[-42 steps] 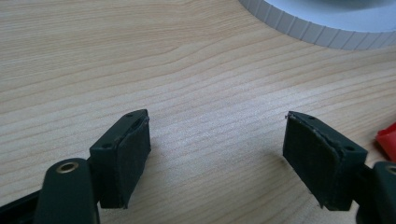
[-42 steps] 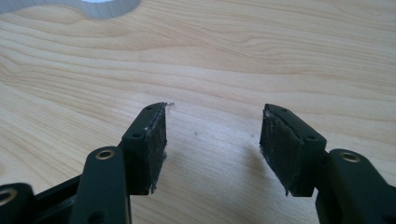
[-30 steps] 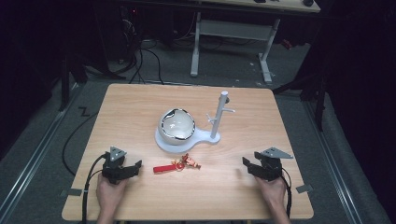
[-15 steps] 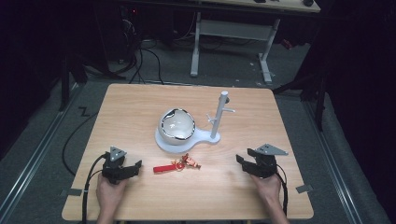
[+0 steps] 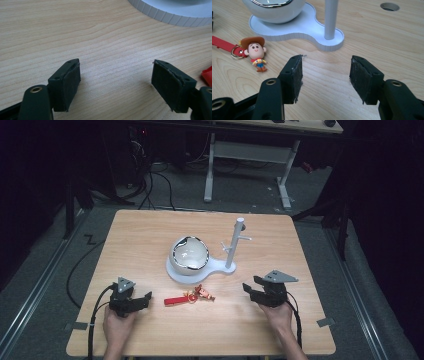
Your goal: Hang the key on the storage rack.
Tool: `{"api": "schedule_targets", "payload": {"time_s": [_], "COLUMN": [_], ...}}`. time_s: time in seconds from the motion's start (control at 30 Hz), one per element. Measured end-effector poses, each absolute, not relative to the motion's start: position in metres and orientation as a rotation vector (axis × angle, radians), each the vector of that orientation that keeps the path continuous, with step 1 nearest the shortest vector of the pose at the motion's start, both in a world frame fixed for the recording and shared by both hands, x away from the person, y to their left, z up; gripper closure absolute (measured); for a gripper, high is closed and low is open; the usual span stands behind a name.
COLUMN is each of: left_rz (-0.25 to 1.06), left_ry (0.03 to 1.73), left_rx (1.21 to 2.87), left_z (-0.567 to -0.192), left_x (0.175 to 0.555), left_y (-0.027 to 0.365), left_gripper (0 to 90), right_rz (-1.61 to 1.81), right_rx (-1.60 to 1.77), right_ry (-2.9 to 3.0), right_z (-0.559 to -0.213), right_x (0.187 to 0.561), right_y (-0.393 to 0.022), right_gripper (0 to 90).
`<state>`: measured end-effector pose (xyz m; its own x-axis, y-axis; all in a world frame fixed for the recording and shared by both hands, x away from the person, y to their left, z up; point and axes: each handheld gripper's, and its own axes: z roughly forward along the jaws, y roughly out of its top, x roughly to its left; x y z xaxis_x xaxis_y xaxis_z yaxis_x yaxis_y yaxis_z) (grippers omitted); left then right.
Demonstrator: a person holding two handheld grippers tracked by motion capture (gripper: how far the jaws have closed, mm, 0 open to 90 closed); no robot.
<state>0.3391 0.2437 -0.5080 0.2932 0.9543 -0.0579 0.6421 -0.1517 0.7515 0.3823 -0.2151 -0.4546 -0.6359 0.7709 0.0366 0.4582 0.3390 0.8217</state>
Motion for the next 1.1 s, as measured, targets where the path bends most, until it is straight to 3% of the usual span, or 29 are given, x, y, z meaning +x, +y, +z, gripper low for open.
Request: {"api": "schedule_targets", "payload": {"time_s": [1.1], "left_rz": [0.579], "left_ry": [1.428], "left_rx": [1.878], "left_z": [-0.508], "left_x": [0.339], "left_y": [0.244], "left_gripper": [23.9], "right_rz": [1.265], "right_rx": [0.905], "right_ry": [2.396], "right_z": [-0.456], "right_x": [0.390], "right_y": [-0.149], "right_gripper": [48.1]}}
